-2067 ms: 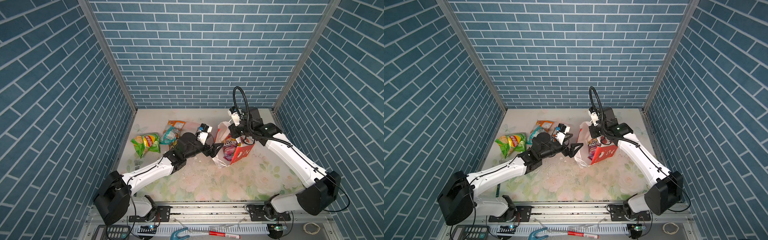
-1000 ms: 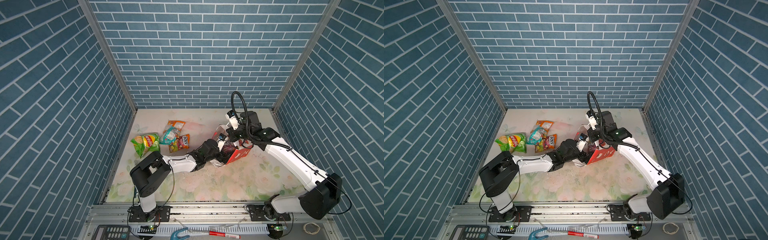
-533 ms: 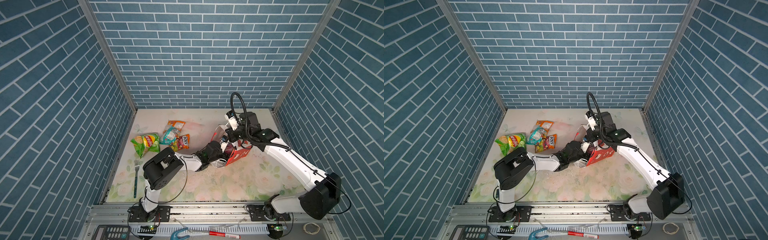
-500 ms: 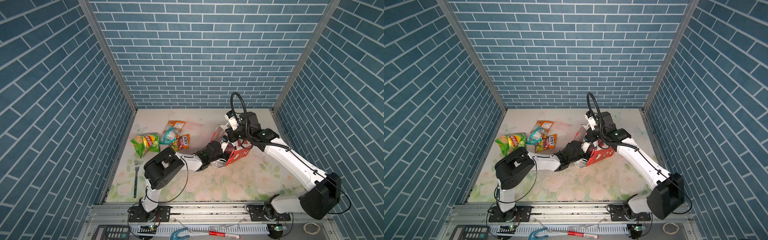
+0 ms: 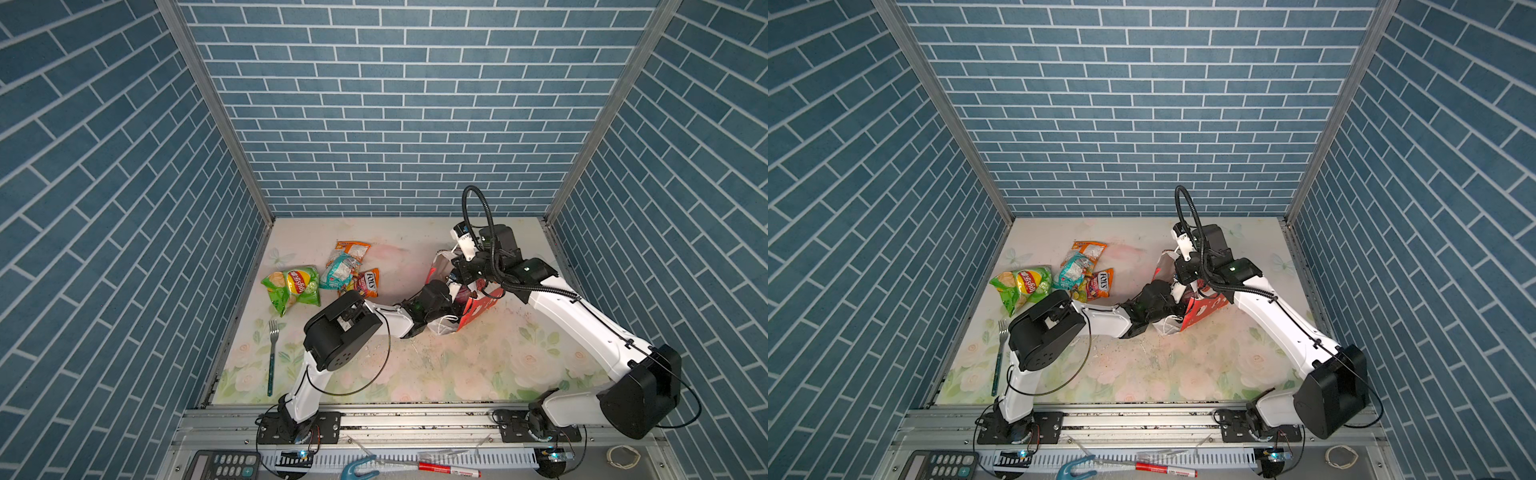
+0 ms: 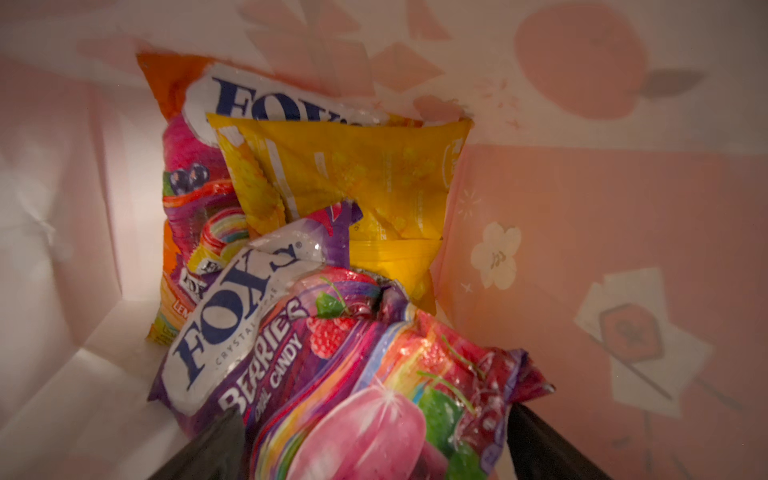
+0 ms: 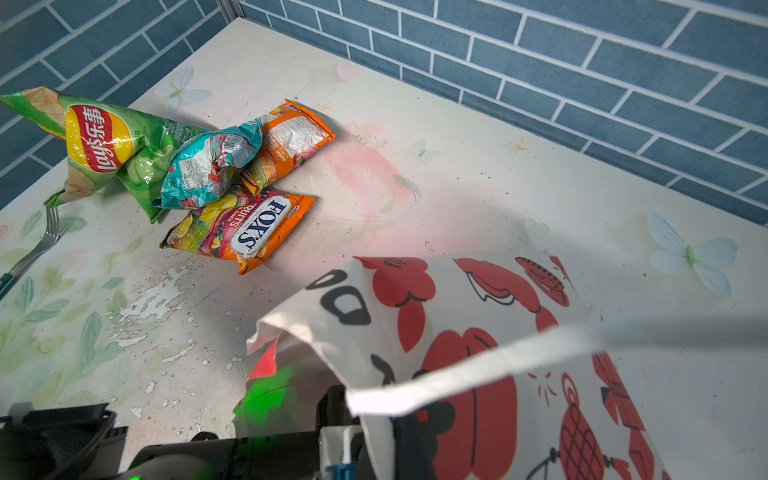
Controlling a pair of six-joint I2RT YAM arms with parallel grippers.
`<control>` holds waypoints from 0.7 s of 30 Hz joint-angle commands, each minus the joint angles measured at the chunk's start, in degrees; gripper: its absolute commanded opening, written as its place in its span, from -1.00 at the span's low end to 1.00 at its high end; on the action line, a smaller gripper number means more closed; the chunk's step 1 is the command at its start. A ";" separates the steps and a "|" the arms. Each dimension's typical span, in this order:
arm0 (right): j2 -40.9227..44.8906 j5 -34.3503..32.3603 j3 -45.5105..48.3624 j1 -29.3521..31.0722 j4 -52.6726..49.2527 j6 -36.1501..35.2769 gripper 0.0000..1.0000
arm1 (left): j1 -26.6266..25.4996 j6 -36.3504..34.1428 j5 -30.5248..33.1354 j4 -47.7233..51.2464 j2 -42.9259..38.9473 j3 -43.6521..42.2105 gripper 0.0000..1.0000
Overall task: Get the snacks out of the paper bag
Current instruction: 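Close the left gripper on the purple Fox's Berries candy bag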
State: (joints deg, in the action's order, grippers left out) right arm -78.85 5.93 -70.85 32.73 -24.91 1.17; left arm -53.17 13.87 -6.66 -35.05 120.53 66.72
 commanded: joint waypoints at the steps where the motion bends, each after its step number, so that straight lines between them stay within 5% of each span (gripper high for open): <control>1: 0.71 0.75 0.27 0.19 4.36 0.19 -1.00 | -0.24 1.19 0.42 3.82 2.76 1.71 0.99; 21: 2.21 -0.47 3.24 0.20 4.41 1.01 -1.00 | -0.10 1.95 4.64 4.28 -0.29 0.08 -0.92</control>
State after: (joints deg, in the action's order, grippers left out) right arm -78.76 5.78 -68.27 32.73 -21.85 1.21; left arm -53.36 15.75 -3.55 -32.82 121.64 68.05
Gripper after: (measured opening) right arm 0.048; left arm 0.088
